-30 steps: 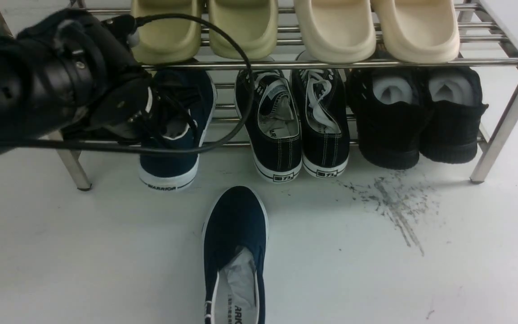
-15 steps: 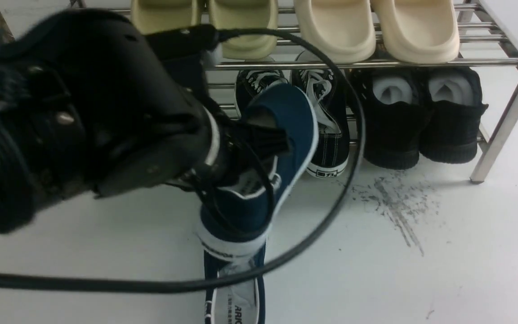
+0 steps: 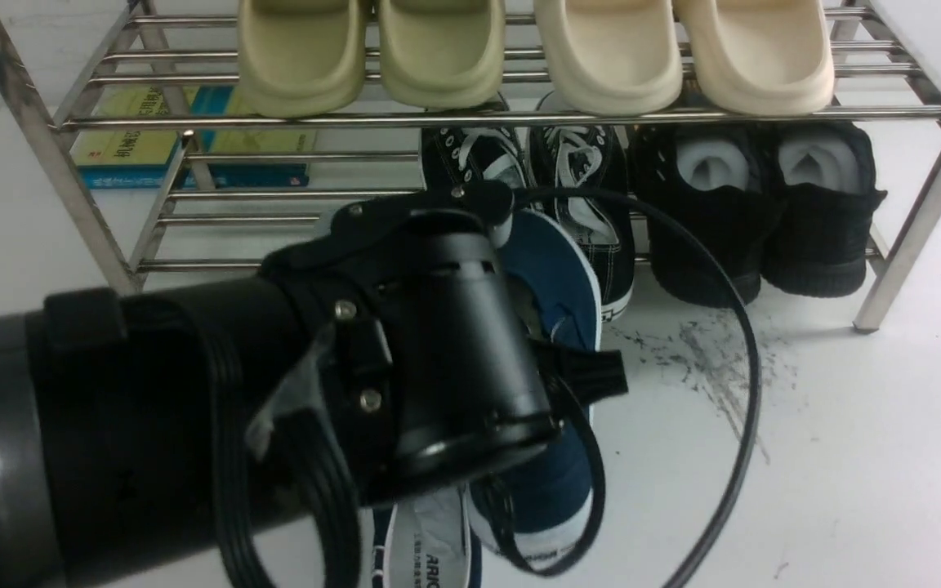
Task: Take the shoes off the shelf with your hand on the white table.
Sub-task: 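Set the held shoe down on the floor in front of the rack with the left gripper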
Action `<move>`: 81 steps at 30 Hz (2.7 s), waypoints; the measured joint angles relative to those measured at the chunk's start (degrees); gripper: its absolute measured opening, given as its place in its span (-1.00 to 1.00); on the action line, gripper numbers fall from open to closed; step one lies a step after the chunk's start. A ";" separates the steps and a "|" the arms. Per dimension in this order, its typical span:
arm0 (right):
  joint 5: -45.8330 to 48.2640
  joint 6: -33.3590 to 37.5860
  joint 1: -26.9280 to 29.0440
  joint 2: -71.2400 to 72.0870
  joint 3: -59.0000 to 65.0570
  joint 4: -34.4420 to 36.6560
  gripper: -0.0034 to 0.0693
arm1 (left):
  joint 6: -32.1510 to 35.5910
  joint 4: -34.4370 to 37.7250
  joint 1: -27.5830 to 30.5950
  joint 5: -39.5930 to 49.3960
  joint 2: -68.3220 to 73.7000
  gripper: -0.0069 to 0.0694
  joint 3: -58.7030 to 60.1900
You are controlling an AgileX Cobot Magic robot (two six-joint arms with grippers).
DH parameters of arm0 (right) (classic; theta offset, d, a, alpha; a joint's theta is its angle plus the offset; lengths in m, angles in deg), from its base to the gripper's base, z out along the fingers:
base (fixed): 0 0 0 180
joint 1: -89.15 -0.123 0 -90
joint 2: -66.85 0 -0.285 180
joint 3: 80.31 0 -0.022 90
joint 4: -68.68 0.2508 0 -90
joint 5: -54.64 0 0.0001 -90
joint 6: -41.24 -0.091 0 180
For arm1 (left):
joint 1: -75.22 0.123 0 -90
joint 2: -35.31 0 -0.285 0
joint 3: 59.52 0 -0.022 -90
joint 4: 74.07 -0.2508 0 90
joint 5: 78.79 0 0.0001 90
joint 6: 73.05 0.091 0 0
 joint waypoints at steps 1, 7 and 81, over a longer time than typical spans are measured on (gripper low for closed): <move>0.00 0.00 0.00 0.00 0.00 0.00 -0.25 | 0.00 -0.05 -0.15 0.14 0.00 -0.74 0.00; 0.00 0.00 0.00 0.00 0.00 0.00 -0.25 | -6.24 -5.37 -2.81 0.97 -4.92 -0.74 0.44; 0.00 0.00 0.00 0.00 0.00 0.00 -0.25 | -37.03 -24.42 -13.01 -7.71 -6.40 -0.63 14.02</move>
